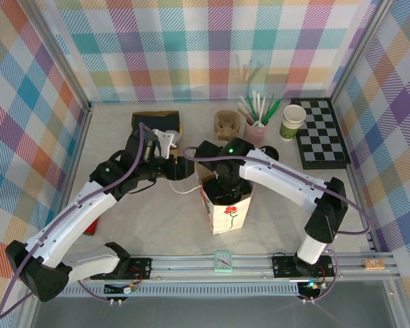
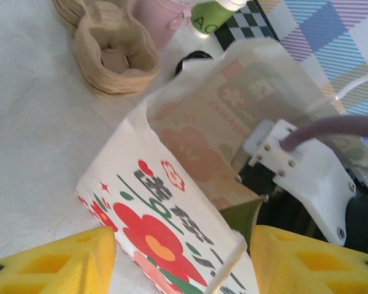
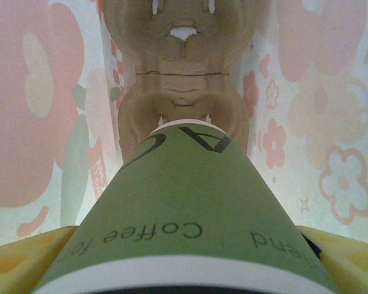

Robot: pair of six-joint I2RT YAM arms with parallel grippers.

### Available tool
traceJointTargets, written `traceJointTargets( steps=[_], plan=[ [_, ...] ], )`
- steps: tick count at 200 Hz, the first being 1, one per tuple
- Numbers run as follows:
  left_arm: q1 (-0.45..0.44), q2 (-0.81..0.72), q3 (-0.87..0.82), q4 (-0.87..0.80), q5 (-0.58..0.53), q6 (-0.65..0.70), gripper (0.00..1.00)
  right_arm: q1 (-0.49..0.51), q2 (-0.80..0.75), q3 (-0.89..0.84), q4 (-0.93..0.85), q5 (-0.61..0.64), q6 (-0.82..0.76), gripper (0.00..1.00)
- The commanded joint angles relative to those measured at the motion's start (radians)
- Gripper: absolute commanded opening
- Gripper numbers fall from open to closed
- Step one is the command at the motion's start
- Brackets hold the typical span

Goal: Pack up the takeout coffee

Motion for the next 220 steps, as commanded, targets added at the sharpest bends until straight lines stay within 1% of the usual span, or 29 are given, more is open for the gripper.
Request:
traceJointTargets(
  steps=[1,25,38,85,113,175,220],
  plan=[
    [0.018,0.045,0.078,-0.013,-0.046,0.025,0.6,-0.004,-0.034,-0.001,-0.014,-0.009,0.01,0.61],
    [0.024,0.126,0.154,-0.041,-0.08,0.071,0.61,-0.003,-0.034,0.003,-0.012,-0.012,0.008,0.61],
    [0.032,0.168,0.189,-0.043,-0.081,0.094,0.61,-0.005,-0.037,0.0,-0.01,-0.014,0.008,0.61],
    [0.053,0.297,0.303,-0.103,-0.041,0.175,0.6,-0.002,-0.052,-0.011,0.001,-0.014,0.011,0.6],
    [0.058,0.326,0.317,-0.096,-0.026,0.191,0.59,-0.004,-0.059,-0.018,0.003,-0.015,0.009,0.61],
    [0.059,0.371,0.347,-0.118,0.067,0.199,0.53,-0.004,-0.056,-0.024,0.011,-0.012,0.005,0.6],
    [0.058,0.399,0.355,-0.156,0.083,0.217,0.45,-0.003,-0.052,-0.025,0.012,-0.009,0.003,0.61]
  ],
)
